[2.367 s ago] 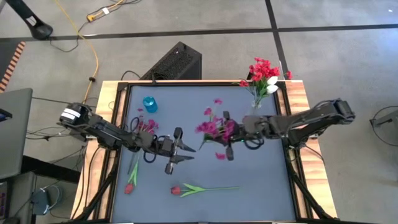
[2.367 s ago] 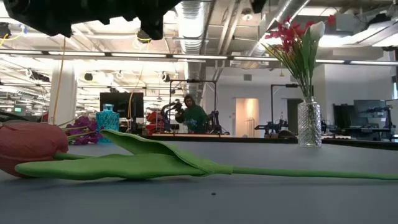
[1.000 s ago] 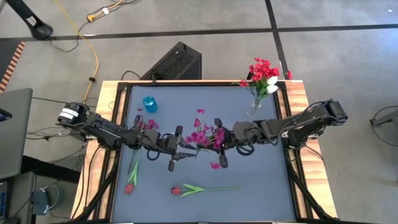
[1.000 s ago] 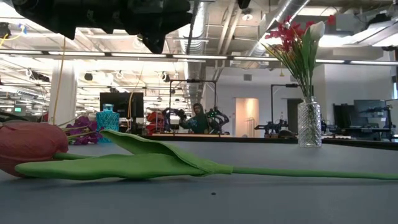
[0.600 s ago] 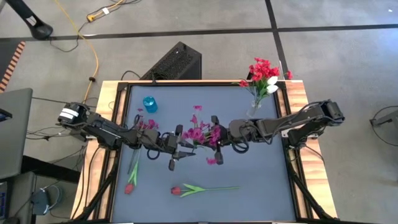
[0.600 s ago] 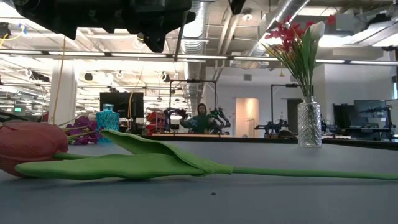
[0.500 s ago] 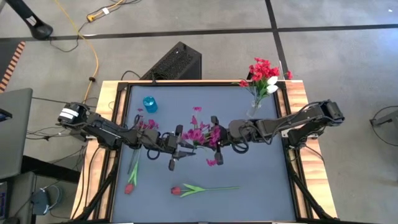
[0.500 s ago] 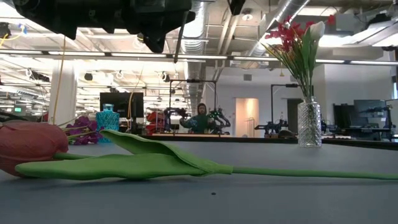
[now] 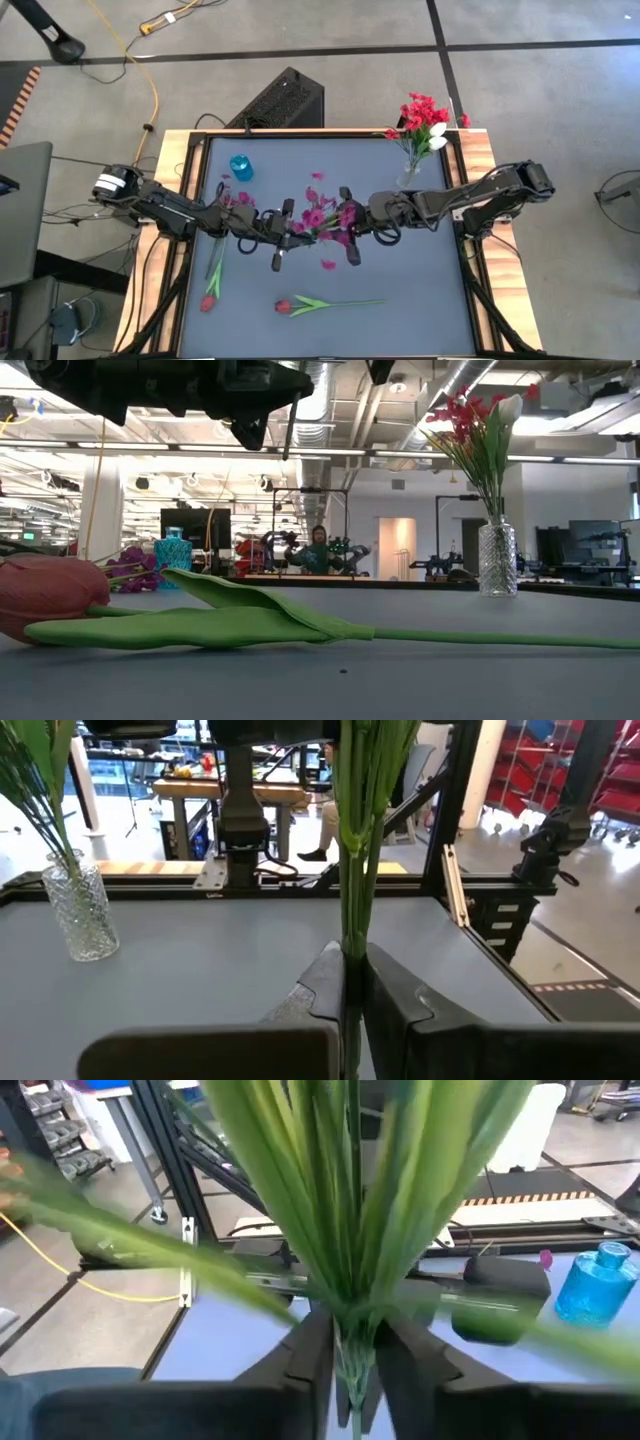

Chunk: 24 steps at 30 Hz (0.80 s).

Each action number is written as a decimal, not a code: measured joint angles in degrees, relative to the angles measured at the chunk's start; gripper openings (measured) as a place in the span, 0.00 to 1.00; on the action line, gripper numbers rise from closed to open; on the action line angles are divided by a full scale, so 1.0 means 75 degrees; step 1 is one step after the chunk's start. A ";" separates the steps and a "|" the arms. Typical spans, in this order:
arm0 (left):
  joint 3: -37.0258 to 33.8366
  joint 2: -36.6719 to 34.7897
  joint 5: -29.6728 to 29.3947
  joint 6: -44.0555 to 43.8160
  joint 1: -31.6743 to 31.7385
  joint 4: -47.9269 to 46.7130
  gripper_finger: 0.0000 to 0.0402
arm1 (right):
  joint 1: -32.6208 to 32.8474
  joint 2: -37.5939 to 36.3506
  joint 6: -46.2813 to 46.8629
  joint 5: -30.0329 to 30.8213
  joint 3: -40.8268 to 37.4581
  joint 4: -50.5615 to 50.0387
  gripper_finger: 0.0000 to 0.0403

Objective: Sort flowers into vase by color
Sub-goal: Put the right violet flowers into the blue vase

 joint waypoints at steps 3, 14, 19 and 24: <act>0.0000 -0.0257 -0.0001 -0.0011 0.0070 -0.0182 0.01 | 0.0000 -0.0151 -0.0057 0.0000 0.0000 -0.0299 0.35; 0.0003 -0.2610 -0.0698 0.0622 0.0536 -0.2514 0.00 | -0.0041 -0.1308 0.0233 0.0463 -0.0177 -0.3106 0.58; 0.0003 -0.4012 -0.2107 0.1440 0.1132 -0.3660 0.00 | 0.0291 -0.1333 0.0657 0.0492 -0.0880 -0.2905 0.57; 0.0000 -0.4628 -0.2807 0.1918 0.2879 -0.4455 0.00 | 0.0747 -0.1171 0.0810 0.0712 -0.1644 -0.1784 0.56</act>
